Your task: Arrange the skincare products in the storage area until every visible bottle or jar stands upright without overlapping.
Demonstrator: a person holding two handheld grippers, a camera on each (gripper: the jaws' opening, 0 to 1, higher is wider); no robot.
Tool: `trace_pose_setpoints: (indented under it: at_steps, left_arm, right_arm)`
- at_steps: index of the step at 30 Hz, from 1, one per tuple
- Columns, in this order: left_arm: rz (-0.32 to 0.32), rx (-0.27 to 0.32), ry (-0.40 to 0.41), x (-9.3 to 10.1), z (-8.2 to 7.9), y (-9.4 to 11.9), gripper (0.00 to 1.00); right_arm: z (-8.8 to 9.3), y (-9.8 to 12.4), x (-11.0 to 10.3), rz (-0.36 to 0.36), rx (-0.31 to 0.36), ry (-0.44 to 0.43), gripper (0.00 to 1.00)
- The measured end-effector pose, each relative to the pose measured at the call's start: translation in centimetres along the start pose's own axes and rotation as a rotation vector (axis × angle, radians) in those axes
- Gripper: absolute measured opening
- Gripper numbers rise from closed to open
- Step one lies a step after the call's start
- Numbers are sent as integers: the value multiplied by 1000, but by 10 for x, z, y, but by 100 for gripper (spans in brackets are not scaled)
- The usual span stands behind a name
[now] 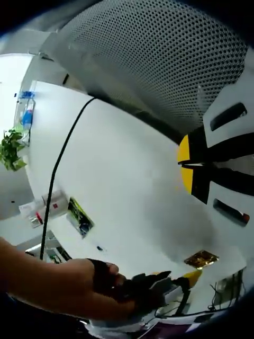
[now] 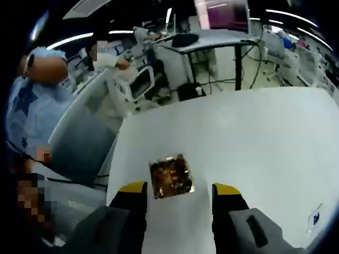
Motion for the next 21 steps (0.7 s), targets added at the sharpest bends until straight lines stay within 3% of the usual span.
trace_pose_setpoints:
  at_steps: [3,5,8,11,15,17,18,21]
  left_arm:
    - [2,-9,-3,0,1,0,0]
    - [-2,-6,0,0,1,0,0]
    - [-9,-3,-1,-1,0,0,0]
    - [-11,-3,1,-1,0,1,0]
    - [-13,-3,-1,-1,0,0,0]
    - [-16,-3,1,-2,0,0,0]
    - [-18,-3,2,-2,0,0,0]
    - [-17,-3,-1,-2,0,1,0]
  right_arm:
    - [5,-12,-8,-8,-72,59,50]
    - [8,-15,-5,30,-107,93,54]
    - [8,-18,-4,27,-92,110,51]
    - [6,-20,-3,20,-126,151,48]
    - [4,-23,-5,19,-167,280,46]
    - [3,-25,-12,3,-148,256,38]
    - [3,-26,-15,-11,-147,288,37]
    - [4,-25,-14,-5,-131,266,36]
Point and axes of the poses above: the point that each gripper's makers call its tool centre point, and the gripper's own axes: y roughly backward along the fingers, x roughly to its right, z roughly out of its underside, the point moved 6 cm from there along y, roughly backward along the fingers, and after that the axes turned 12 degrees about x, right-handed, at the moved point
